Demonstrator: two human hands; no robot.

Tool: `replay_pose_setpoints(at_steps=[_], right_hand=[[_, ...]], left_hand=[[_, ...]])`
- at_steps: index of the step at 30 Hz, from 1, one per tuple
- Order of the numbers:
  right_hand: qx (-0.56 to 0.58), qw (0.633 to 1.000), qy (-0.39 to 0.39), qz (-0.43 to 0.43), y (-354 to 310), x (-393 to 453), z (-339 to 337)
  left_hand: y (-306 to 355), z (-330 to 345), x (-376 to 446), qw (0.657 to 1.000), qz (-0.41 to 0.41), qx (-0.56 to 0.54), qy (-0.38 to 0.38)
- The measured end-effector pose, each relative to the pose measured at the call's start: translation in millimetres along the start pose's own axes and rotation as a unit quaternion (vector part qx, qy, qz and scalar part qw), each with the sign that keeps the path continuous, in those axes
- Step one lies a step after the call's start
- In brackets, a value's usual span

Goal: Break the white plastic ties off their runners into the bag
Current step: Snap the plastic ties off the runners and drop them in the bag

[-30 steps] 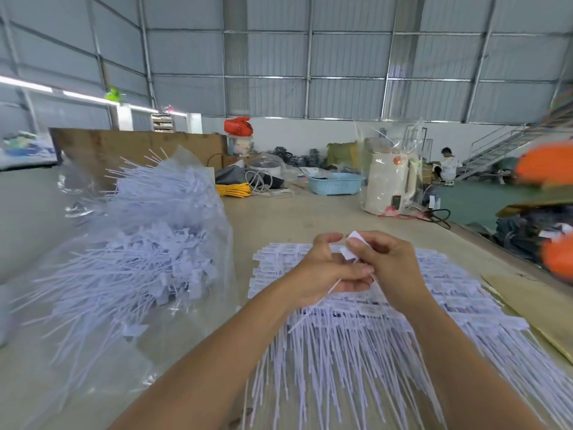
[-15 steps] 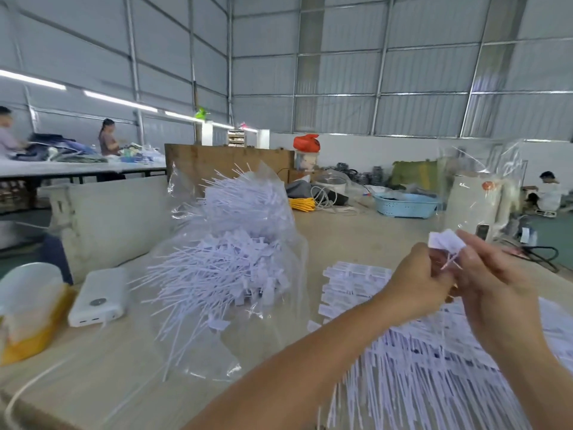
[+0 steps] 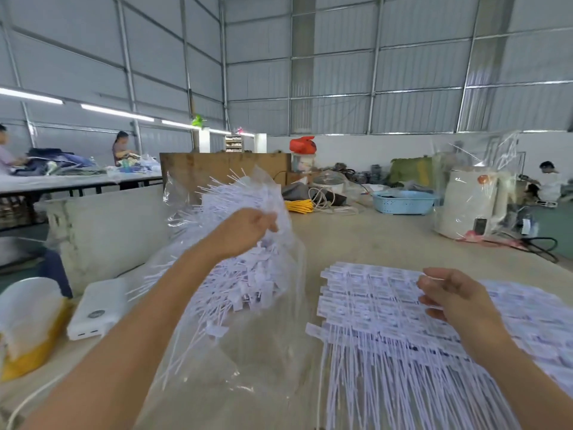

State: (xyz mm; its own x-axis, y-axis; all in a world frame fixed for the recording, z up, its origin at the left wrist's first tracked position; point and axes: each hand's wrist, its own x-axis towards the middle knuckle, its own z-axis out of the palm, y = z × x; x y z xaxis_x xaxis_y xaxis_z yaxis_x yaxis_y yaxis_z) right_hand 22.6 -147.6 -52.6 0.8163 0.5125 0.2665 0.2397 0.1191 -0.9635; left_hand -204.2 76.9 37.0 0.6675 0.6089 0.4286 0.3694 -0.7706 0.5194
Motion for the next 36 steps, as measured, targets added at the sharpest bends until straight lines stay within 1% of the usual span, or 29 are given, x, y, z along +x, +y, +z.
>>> replay_pose_setpoints(at_steps=[1, 3, 5, 6, 7, 9, 12, 13, 15, 17, 18, 19, 20, 21, 22, 23, 24, 25, 26, 30, 32, 34, 36], right_hand=[[-0.005, 1.000, -0.002, -0.002, -1, -1, 1], [-0.009, 1.000, -0.008, -0.005, -3, -1, 4], [-0.015, 1.000, -0.018, -0.011, -2, -1, 5], [-0.021, 0.999, -0.022, -0.015, -2, -1, 6], [-0.027, 0.999, -0.024, -0.017, -1, 0, 6], [-0.033, 0.999, -0.023, -0.018, 1, 2, 5], [-0.050, 0.998, -0.015, -0.024, 2, 3, 0], [-0.073, 0.997, -0.011, -0.035, 2, 4, -1], [-0.163, 0.984, -0.010, -0.073, 5, 7, -4], [-0.259, 0.959, -0.036, -0.107, 6, 8, -6], [-0.298, 0.946, -0.058, -0.117, 7, 8, -7], [-0.329, 0.933, -0.083, -0.123, 8, 9, -7], [-0.350, 0.922, -0.106, -0.126, 8, 8, -8], [-0.362, 0.915, -0.127, -0.123, 8, 8, -8], [-0.372, 0.909, -0.144, -0.121, 8, 7, -9], [-0.380, 0.903, -0.158, -0.119, 8, 6, -10], [-0.387, 0.898, -0.170, -0.125, 9, 6, -10], [-0.396, 0.891, -0.176, -0.133, 10, 7, -11], [-0.406, 0.884, -0.180, -0.143, 10, 8, -12], [-0.417, 0.879, -0.177, -0.150, 12, 11, -15], [-0.428, 0.869, -0.184, -0.165, 14, 13, -13], [-0.430, 0.867, -0.185, -0.171, 15, 15, -13], [-0.431, 0.867, -0.181, -0.174, 18, 18, -14]], left_hand=[[-20, 4, -1, 0.995, -0.019, 0.090, -0.036], [-53, 15, 1, 0.961, -0.050, 0.260, -0.079], [-71, 27, 3, 0.919, -0.082, 0.375, -0.094], [-76, 31, 4, 0.901, -0.098, 0.411, -0.094], [-78, 33, 6, 0.890, -0.117, 0.432, -0.088], [-78, 36, 11, 0.881, -0.144, 0.444, -0.071], [-71, 39, 19, 0.875, -0.167, 0.446, -0.088], [-65, 38, 20, 0.866, -0.182, 0.456, -0.097], [-44, 38, 20, 0.839, -0.211, 0.490, -0.106], [-16, 43, 16, 0.819, -0.199, 0.531, -0.089], [0, 47, 13, 0.820, -0.165, 0.544, -0.067], [16, 53, 10, 0.833, -0.115, 0.539, -0.043], [30, 61, 8, 0.864, -0.052, 0.500, -0.023], [42, 71, 6, 0.905, 0.012, 0.424, -0.024], [53, 82, 4, 0.945, 0.063, 0.318, -0.052], [61, 93, 2, 0.967, 0.090, 0.216, -0.104], [68, 106, 1, 0.969, 0.098, 0.161, -0.160], [70, 119, 2, 0.963, 0.095, 0.162, -0.193], [67, 132, 6, 0.957, 0.083, 0.188, -0.203], [49, 161, 39, 0.964, 0.016, 0.228, -0.134], [40, 167, 59, 0.961, -0.009, 0.246, -0.123], [31, 174, 74, 0.955, -0.029, 0.248, -0.160], [26, 180, 80, 0.950, -0.028, 0.235, -0.202]])
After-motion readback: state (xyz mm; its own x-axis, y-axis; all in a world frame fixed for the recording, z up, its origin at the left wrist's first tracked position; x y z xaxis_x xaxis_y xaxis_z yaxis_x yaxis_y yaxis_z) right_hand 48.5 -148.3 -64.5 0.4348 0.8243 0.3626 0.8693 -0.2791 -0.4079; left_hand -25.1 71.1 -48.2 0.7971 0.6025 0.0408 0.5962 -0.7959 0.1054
